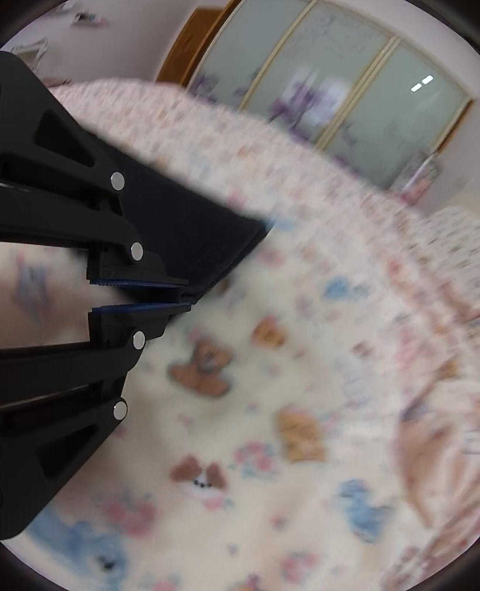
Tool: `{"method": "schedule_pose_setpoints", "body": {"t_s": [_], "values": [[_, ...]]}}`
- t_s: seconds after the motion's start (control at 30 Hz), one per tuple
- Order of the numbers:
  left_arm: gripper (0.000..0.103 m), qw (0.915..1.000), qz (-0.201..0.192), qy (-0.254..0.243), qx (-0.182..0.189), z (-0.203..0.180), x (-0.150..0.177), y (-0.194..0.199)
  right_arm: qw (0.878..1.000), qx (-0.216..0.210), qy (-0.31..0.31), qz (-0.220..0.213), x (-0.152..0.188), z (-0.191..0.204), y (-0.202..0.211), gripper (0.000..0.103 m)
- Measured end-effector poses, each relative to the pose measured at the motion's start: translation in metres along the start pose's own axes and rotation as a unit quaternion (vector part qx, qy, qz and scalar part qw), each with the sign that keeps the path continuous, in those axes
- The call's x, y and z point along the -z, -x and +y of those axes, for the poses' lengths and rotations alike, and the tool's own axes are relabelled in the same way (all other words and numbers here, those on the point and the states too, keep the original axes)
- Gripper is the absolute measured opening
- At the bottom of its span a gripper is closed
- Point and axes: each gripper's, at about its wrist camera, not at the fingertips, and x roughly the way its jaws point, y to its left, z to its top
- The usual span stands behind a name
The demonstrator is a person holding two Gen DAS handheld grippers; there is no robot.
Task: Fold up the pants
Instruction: 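Grasp the stacked leg hems with the right tool, then lift the hems with the right tool and fold them toward the waistband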
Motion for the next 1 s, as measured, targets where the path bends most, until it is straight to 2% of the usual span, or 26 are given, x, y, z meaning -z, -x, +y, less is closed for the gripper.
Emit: {"method": "schedule_pose_setpoints", "body": {"t_s": [0.13, 0.17, 0.27, 0.5, 0.63, 0.73, 0.8, 0.83, 0.9, 1.0], "values": [[0.101, 1.0, 0.0, 0.002, 0.004, 0.001, 0.0, 0.0, 1.0, -0.012, -0.006, 0.01, -0.004, -0.003, 0.004, 0.018], [0.101, 1.0, 0.0, 0.002, 0.004, 0.002, 0.0, 0.0, 1.0, -0.01, 0.001, 0.007, -0.005, -0.001, 0.01, 0.023], [0.101, 1.0, 0.001, 0.001, 0.002, 0.001, -0.001, -0.001, 1.0, -0.021, -0.015, -0.005, -0.008, -0.006, 0.023, 0.052], [0.101, 1.0, 0.0, 0.003, 0.008, 0.003, 0.0, -0.001, 0.998, -0.035, -0.031, 0.035, -0.002, -0.002, 0.009, 0.05], [0.101, 1.0, 0.001, 0.003, 0.008, 0.003, 0.0, -0.002, 0.998, -0.003, -0.031, 0.058, -0.001, 0.001, -0.005, 0.05], [0.101, 1.0, 0.001, 0.004, 0.008, 0.003, -0.001, -0.002, 0.997, -0.023, -0.052, 0.047, -0.003, -0.005, -0.011, 0.05], [0.101, 1.0, 0.001, 0.004, 0.008, 0.003, -0.001, -0.002, 0.998, -0.04, -0.042, 0.033, -0.002, -0.004, -0.013, 0.04], [0.101, 1.0, 0.001, 0.004, 0.008, 0.003, -0.001, -0.002, 0.998, -0.041, -0.035, 0.031, -0.001, -0.003, -0.014, 0.039], [0.101, 1.0, 0.001, 0.004, 0.009, 0.003, -0.001, -0.002, 0.998, -0.048, -0.03, 0.025, 0.001, -0.005, -0.014, 0.026], [0.101, 0.9999, 0.001, 0.004, 0.009, 0.003, -0.001, -0.002, 0.997, -0.072, -0.022, -0.001, 0.001, -0.007, -0.002, 0.02]]}}
